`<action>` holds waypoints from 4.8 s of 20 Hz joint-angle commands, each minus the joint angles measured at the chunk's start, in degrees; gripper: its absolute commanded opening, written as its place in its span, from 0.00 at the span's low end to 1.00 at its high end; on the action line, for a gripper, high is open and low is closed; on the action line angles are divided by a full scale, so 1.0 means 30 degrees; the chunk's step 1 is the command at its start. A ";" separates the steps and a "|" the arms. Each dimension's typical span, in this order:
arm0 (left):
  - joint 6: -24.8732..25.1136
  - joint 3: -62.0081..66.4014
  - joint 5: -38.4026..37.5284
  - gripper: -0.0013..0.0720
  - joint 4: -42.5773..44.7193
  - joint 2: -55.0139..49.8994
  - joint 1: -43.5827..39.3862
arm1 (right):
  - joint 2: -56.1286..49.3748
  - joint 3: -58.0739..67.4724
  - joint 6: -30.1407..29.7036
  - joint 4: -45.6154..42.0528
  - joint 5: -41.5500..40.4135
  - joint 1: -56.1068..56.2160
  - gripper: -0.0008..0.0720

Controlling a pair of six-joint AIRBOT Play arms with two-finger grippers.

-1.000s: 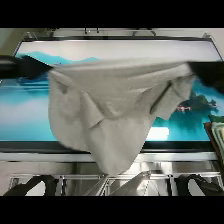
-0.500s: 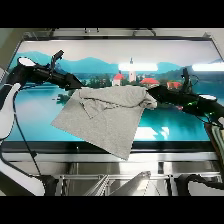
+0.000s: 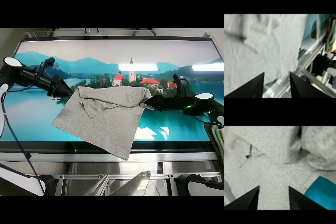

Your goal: Fold the shirts.

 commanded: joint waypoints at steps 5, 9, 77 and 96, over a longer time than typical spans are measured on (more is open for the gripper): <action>-0.1020 -0.8247 0.3585 0.49 0.8306 0.4867 0.0561 | -0.0277 0.0372 0.0576 -0.0233 -0.1552 0.3585 0.59; -0.2186 -1.0236 0.3840 0.49 0.8080 0.6229 0.1836 | -0.0270 0.0954 0.0714 -0.0707 -0.1377 0.1960 0.59; 0.1683 0.2470 0.1559 0.43 0.1596 -0.1800 0.1078 | 0.2914 -0.1515 0.5187 -1.1096 -0.3592 -0.3665 0.72; -0.0714 -1.2764 0.4991 0.43 0.3585 0.4182 0.2688 | 0.2237 -0.1508 0.4313 -0.8998 -0.4699 -0.3038 0.03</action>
